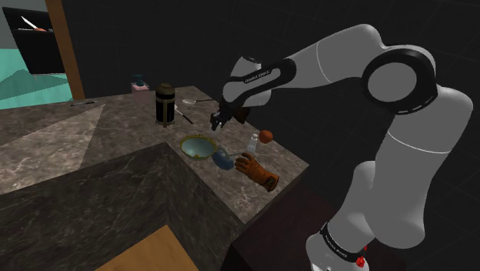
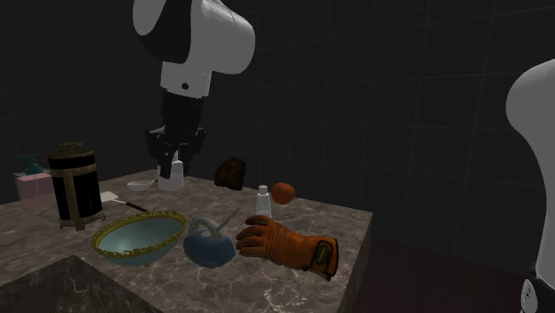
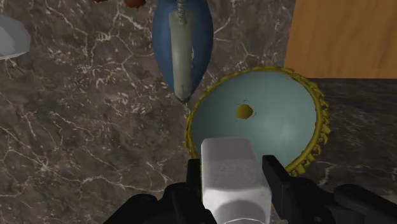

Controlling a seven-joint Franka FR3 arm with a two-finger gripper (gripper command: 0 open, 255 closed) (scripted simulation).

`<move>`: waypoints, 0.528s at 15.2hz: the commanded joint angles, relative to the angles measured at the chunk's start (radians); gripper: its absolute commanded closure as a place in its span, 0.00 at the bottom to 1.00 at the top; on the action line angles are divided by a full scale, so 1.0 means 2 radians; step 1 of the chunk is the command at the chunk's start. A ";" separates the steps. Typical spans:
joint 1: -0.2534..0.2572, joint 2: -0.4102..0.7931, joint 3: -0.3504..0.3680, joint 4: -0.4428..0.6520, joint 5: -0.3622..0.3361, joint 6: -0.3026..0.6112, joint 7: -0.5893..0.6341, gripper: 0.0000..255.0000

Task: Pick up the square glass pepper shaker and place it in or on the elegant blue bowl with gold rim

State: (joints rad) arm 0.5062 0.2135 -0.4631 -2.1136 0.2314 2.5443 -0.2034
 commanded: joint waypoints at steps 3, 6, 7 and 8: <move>0.015 0.043 0.014 0.060 0.005 -0.019 0.035 1.00; 0.017 0.063 0.020 0.073 0.013 -0.013 0.039 1.00; 0.015 0.067 0.022 0.072 0.016 -0.008 0.036 1.00; 0.014 0.071 0.024 0.070 0.020 -0.003 0.034 1.00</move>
State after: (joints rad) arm 0.5364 0.3461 -0.4196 -1.9718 0.2637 2.5281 -0.1320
